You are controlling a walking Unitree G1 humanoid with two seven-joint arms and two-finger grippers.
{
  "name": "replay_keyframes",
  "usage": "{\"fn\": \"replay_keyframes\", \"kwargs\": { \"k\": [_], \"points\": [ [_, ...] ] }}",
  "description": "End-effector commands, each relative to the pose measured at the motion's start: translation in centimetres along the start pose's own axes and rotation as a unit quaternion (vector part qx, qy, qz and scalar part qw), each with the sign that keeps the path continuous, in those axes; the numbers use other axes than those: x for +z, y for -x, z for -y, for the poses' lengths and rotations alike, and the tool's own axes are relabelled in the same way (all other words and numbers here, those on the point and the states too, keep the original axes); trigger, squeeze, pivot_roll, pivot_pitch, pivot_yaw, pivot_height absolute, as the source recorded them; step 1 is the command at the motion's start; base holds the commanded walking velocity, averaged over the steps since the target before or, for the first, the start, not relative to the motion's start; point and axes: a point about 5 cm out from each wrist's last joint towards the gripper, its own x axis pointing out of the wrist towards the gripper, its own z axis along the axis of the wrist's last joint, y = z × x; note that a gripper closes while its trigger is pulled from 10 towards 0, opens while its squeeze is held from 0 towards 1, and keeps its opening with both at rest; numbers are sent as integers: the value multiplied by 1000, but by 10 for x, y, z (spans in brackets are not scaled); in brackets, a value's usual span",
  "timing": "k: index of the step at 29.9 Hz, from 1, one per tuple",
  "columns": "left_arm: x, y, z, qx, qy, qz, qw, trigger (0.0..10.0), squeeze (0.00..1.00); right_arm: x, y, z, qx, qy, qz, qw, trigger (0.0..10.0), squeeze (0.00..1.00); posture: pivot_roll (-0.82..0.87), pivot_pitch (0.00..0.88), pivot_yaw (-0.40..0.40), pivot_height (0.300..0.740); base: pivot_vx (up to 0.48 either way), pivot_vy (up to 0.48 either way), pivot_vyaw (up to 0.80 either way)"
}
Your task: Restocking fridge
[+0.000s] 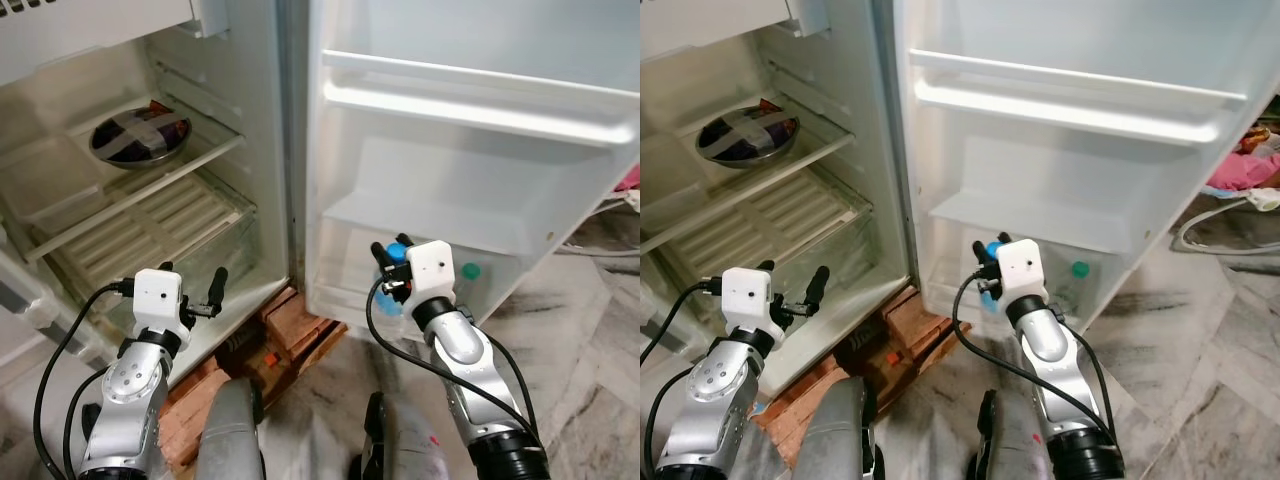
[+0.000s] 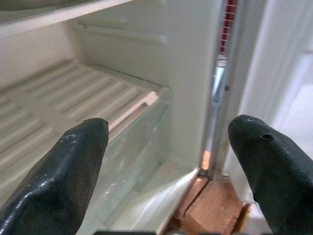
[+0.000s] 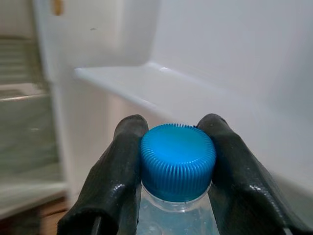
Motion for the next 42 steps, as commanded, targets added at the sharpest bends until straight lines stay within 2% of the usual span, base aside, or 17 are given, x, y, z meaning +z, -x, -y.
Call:
{"fn": "replay_keyframes", "kwargs": {
  "k": [1, 5, 7, 16, 19, 24, 28, 30, 32, 33, 35, 38, 41, 42],
  "points": [
    [3, 1, 0, -2, 2, 4, 1000, 10000, 0, 11, -12, 9, -14, 45, 39, 998, 10000, 0, 120, 82, -9, 615, 0, 0, 0],
    [4, 4, 1, -5, 0, 4, 1000, 10000, 0, 9, -21, 9, -8, 54, 37, 998, 10000, 0, 137, 100, -5, 615, 0, 0, 0],
    [5, 7, 0, -6, 2, 2, 1000, 10000, 0, 10, -31, 5, -2, 59, 44, 997, 10000, 0, 157, 120, -1, 615, 0, 0, 0],
    [8, 18, -5, -4, -4, -2, 1000, 10000, 0, -8, -40, -1, 2, 66, 15, 998, 10000, 0, 208, 161, 1, 591, 0, 0, 0],
    [9, 23, -7, -4, -7, -5, 1000, 10000, 0, -9, -44, 1, -5, 84, 17, 996, 10000, 0, 220, 173, 11, 567, 0, 0, 0],
    [11, 25, -9, -7, -13, -8, 1000, 10000, 0, -2, -50, 4, -9, 132, 41, 990, 10000, 0, 233, 179, 19, 567, 0, 0, 0],
    [13, 29, -11, -7, -18, -11, 1000, 10000, 0, -3, -52, 18, -56, 177, 39, 982, 10000, 0, 251, 189, 26, 567, 0, 0, 0],
    [13, 30, -12, -6, -19, -12, 1000, 10000, 0, -7, -50, 21, -67, 182, 28, 981, 10000, 0, 251, 189, 26, 567, 0, 0, 0],
    [14, 32, -12, -6, -20, -13, 1000, 10000, 0, -13, -47, 28, -97, 168, 11, 981, 10000, 0, 263, 195, 33, 567, 0, 0, 0],
    [14, 33, -13, -6, -22, -15, 1000, 10000, 0, -19, -44, 33, -117, 147, -5, 982, 10000, 0, 265, 197, 36, 567, 0, 0, 0],
    [14, 33, -13, -8, -24, -16, 1000, 10000, 0, -21, -43, 35, -125, 133, -7, 983, 10000, 0, 267, 199, 40, 567, 0, 0, 0],
    [15, 34, -13, -10, -26, -18, 999, 10000, 0, -22, -42, 35, -131, 132, -5, 982, 10000, 0, 270, 201, 48, 567, 0, 0, 0],
    [16, 36, -15, -12, -30, -20, 999, 10000, 0, -19, -44, 33, -136, 106, 2, 985, 10000, 0, 283, 210, 57, 567, 0, 0, 0],
    [17, 39, -16, -12, -32, -21, 999, 10000, 0, -13, -47, 30, -131, 80, 18, 988, 10000, 0, 289, 218, 62, 567, 0, 0, 0]
  ]
}}
